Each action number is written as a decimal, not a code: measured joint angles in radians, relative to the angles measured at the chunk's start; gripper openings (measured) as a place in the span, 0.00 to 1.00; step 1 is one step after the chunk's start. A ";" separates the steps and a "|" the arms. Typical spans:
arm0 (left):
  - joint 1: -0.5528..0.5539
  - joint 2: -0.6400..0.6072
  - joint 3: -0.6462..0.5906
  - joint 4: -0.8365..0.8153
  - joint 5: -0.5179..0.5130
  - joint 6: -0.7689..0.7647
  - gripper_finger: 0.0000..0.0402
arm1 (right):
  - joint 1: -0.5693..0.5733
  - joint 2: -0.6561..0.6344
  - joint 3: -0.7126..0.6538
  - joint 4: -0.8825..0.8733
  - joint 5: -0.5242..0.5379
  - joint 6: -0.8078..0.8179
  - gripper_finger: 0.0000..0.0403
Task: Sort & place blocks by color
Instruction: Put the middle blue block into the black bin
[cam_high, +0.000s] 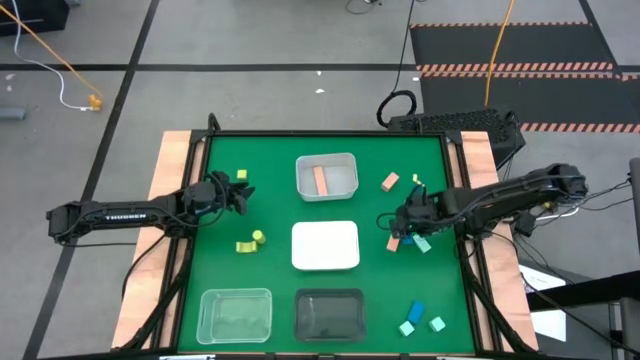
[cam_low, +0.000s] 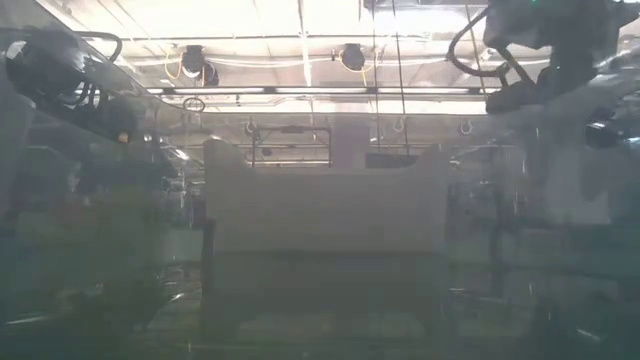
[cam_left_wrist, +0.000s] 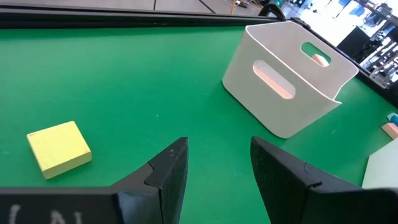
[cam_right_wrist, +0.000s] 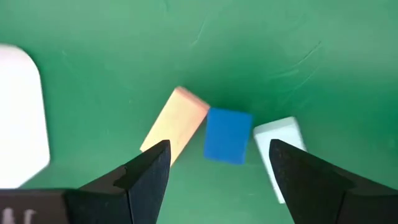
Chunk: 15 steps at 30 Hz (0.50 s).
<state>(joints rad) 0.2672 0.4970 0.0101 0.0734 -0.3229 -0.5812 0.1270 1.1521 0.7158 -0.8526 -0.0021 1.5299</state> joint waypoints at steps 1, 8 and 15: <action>0.000 0.000 0.000 0.000 0.000 0.000 0.44 | 0.014 0.021 0.000 0.015 0.000 0.002 0.66; 0.000 0.000 0.000 0.000 0.000 -0.002 0.44 | 0.057 0.165 0.000 0.033 -0.003 0.004 0.66; 0.000 0.000 0.000 0.001 0.000 0.000 0.44 | 0.058 0.244 0.005 0.029 0.014 -0.028 0.65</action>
<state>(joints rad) 0.2672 0.4971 0.0103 0.0742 -0.3229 -0.5812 0.1852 1.3956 0.7208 -0.8234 0.0117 1.5021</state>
